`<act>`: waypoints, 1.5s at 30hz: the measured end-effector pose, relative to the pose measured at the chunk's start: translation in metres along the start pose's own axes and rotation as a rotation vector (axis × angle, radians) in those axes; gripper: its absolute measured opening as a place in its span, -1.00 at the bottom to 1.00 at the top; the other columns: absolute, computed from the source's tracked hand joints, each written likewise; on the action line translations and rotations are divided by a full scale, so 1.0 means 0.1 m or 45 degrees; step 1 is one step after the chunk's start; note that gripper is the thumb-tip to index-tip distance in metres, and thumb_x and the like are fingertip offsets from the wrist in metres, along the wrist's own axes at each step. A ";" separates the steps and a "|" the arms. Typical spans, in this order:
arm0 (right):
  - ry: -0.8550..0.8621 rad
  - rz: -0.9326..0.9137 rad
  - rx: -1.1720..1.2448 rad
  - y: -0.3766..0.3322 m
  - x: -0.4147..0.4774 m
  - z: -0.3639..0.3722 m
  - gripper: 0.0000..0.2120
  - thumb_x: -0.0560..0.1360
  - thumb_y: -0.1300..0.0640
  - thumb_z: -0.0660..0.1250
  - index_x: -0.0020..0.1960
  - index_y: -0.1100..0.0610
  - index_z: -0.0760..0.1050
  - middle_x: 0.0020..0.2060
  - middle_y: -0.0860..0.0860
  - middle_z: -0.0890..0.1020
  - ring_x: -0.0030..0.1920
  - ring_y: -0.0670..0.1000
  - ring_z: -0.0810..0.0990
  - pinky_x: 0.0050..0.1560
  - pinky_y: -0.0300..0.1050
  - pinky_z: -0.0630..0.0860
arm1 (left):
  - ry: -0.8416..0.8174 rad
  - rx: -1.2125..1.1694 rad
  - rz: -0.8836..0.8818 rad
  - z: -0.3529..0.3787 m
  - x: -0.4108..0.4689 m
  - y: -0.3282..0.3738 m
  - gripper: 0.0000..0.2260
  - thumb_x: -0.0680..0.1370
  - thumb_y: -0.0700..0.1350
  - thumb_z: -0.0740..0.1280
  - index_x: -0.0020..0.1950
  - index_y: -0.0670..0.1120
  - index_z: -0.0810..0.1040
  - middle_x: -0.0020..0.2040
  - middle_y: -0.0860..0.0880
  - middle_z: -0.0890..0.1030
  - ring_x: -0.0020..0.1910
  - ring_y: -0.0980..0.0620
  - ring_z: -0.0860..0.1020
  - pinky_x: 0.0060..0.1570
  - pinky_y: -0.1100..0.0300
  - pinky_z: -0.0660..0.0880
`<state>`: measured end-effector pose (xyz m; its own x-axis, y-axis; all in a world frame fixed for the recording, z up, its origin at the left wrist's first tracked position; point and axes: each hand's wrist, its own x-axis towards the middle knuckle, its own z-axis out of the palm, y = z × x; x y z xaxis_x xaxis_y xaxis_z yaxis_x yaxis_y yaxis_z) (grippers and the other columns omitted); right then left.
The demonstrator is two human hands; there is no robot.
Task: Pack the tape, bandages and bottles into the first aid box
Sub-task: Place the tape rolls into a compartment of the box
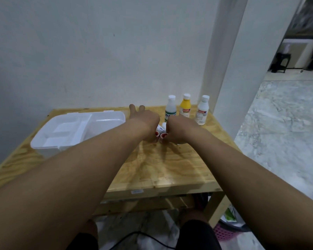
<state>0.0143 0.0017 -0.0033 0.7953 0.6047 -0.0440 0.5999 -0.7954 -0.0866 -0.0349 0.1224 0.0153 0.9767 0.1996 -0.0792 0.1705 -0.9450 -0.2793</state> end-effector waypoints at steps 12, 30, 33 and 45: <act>0.000 0.010 0.104 0.03 0.01 -0.04 -0.70 0.49 -0.03 0.43 -0.31 0.06 0.41 -0.34 -0.03 0.51 -0.27 0.01 0.52 -0.29 -0.11 0.42 | 0.022 -0.092 -0.019 -0.06 -0.01 -0.03 -0.67 0.48 0.12 0.43 -0.29 0.02 0.34 -0.26 0.00 0.37 0.23 -0.13 0.35 0.24 -0.18 0.17; 0.153 -0.052 0.270 -0.64 -0.14 -0.92 -0.66 0.36 -0.08 0.52 -0.10 0.20 0.69 -0.19 0.09 0.71 -0.14 0.08 0.66 -0.14 0.00 0.62 | 0.315 -0.496 -0.196 -0.64 -0.88 -1.27 -0.75 0.42 0.14 0.49 -0.02 0.03 0.69 -0.08 0.09 0.66 0.05 -0.06 0.51 0.04 -0.02 0.24; 0.145 -0.143 0.292 -0.95 -0.12 -0.97 -0.68 0.40 -0.06 0.52 -0.07 0.20 0.69 -0.15 0.08 0.70 -0.11 0.07 0.64 -0.19 -0.08 0.55 | 0.304 -0.509 -0.274 -0.54 -1.09 -1.58 -0.75 0.42 0.15 0.49 -0.02 0.04 0.69 -0.09 0.11 0.66 0.03 -0.04 0.52 0.03 -0.02 0.25; 0.051 -0.410 0.422 -1.92 0.03 -0.75 -0.65 0.43 -0.08 0.52 0.01 0.20 0.70 -0.13 0.02 0.68 -0.11 0.05 0.61 -0.33 -0.17 0.40 | 0.195 -0.632 -0.473 -0.03 -1.57 -2.26 -0.71 0.38 0.16 0.52 0.02 0.07 0.70 -0.06 0.13 0.66 0.04 0.00 0.54 0.13 -0.05 0.42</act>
<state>-0.0921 0.1533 0.0879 0.5793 0.8116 0.0750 0.7619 -0.5065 -0.4038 -0.2268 0.3039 0.0942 0.8420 0.5326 0.0854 0.5058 -0.8346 0.2180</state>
